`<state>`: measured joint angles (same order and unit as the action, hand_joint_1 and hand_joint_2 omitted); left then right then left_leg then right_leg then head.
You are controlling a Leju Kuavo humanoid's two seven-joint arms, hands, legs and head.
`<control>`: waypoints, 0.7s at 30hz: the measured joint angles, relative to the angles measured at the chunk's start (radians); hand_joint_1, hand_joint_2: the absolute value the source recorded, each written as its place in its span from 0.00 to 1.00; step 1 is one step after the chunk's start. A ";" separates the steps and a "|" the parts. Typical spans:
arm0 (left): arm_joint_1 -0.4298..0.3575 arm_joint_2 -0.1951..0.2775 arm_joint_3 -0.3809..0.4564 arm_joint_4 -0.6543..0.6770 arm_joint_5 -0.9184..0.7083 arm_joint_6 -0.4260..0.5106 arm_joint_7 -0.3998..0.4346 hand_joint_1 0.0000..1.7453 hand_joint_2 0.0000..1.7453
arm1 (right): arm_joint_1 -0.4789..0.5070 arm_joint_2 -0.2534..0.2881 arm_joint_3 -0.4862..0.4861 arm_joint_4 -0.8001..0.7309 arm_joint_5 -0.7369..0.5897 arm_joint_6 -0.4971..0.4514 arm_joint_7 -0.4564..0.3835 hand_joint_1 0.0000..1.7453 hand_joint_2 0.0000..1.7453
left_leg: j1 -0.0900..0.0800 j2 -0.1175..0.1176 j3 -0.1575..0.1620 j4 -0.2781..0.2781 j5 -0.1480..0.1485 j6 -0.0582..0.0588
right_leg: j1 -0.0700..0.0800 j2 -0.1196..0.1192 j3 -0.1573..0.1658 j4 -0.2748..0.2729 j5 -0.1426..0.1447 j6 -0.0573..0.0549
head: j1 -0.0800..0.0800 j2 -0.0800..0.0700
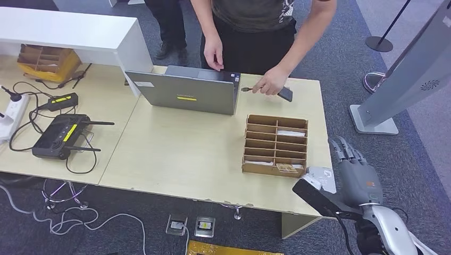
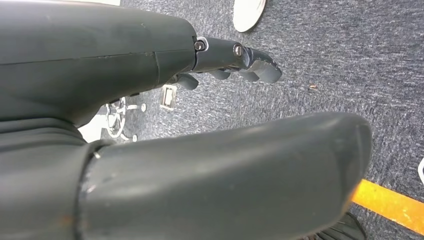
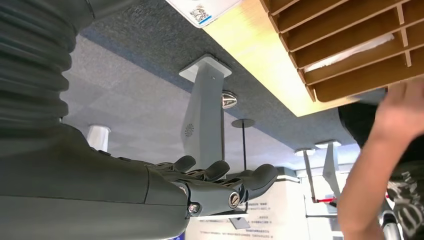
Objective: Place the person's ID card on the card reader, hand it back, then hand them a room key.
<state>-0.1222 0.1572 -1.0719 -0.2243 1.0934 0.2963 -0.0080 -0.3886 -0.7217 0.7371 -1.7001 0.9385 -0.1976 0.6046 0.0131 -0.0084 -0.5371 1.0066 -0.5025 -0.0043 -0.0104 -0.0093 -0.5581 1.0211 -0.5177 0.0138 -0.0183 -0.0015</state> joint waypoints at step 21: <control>0.000 -0.001 0.000 0.000 0.018 0.005 0.000 0.00 0.00 | 0.020 0.193 0.009 0.128 0.101 -0.045 -0.023 0.00 1.00 | 0.000 0.000 0.000 0.000 0.000 0.000 | 0.000 0.000 0.000 0.000 0.000 0.000 | 0.000 0.000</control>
<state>-0.1218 0.1565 -1.0716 -0.2243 1.1113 0.3013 -0.0080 -0.3682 -0.5290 0.7460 -1.5718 1.0397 -0.2423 0.5816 0.0134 -0.0085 -0.5376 1.0063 -0.5024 -0.0044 -0.0101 -0.0095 -0.5582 1.0212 -0.5179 0.0137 -0.0182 -0.0015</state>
